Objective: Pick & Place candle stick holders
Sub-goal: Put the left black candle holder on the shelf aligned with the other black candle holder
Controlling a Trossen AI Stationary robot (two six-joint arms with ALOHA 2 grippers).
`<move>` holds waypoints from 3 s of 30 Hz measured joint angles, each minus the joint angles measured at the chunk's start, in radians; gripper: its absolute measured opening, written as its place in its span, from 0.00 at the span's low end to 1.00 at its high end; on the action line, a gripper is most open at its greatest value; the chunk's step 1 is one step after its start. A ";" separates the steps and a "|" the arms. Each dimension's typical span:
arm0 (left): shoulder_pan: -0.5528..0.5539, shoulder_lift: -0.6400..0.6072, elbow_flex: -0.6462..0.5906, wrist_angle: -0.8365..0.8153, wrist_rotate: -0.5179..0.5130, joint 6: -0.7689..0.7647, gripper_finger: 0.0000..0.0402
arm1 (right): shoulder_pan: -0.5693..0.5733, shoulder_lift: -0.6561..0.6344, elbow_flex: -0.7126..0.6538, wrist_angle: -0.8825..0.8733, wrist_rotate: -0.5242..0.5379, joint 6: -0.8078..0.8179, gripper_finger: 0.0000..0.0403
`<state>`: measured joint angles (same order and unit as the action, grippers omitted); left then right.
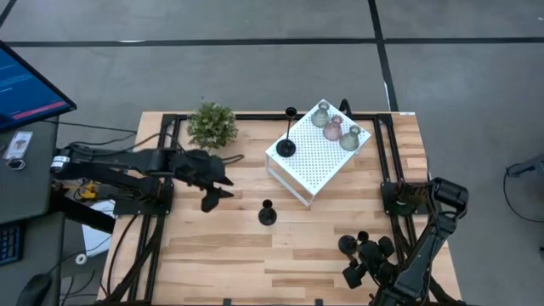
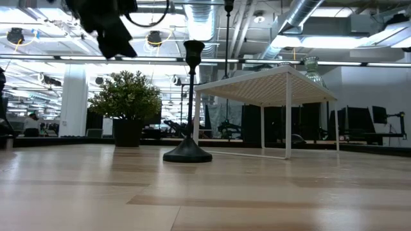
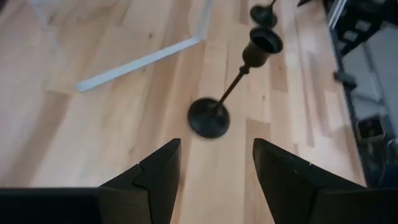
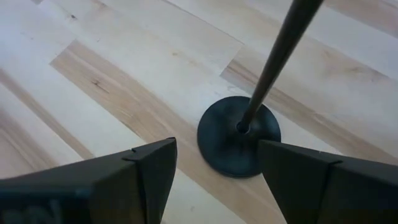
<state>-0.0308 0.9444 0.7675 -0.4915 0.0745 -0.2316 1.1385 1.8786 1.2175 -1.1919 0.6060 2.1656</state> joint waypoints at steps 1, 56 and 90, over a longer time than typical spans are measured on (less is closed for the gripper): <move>-0.003 0.002 -0.033 0.055 0.001 -0.016 0.50 | 0.000 0.000 0.000 0.000 0.000 0.000 0.54; -0.105 0.710 -0.294 1.398 -0.025 -0.013 0.30 | 0.001 -0.002 0.000 0.030 -0.033 -0.002 0.54; -0.105 0.336 -0.292 1.272 -0.222 -0.082 0.02 | -0.001 -0.002 0.000 0.051 -0.056 0.001 0.54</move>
<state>-0.1358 1.2804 0.4751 0.7804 -0.1479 -0.3136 1.1374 1.8767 1.2179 -1.1404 0.5495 2.1662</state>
